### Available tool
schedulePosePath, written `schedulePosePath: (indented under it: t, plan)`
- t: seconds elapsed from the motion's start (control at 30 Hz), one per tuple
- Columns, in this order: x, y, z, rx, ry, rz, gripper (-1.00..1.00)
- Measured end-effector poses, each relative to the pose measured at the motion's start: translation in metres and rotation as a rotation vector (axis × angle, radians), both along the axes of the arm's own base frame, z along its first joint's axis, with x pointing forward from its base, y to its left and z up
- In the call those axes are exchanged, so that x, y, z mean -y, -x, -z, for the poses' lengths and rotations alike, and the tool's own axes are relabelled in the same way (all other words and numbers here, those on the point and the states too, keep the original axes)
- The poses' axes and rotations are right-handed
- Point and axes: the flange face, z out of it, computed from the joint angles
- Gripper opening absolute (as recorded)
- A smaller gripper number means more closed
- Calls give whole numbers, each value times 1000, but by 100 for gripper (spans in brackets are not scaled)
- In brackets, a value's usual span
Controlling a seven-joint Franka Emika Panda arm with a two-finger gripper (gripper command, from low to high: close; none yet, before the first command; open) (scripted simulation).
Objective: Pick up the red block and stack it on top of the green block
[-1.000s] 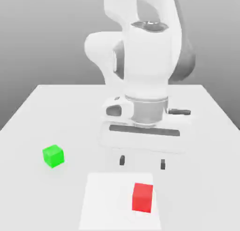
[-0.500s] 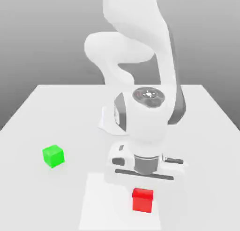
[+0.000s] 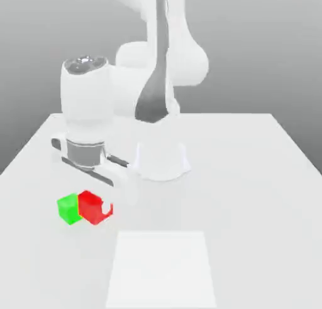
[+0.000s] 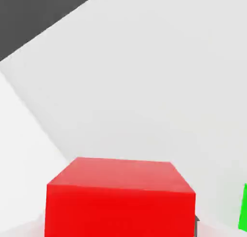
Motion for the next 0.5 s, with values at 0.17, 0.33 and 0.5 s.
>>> schedulePosePath:
  t: [0.17,0.33,0.5]
  plan:
    - [44,69,6,22,-35,215,-100]
    - [46,72,45,26,-41,229,-100]
    - [46,73,59,22,-34,226,100]
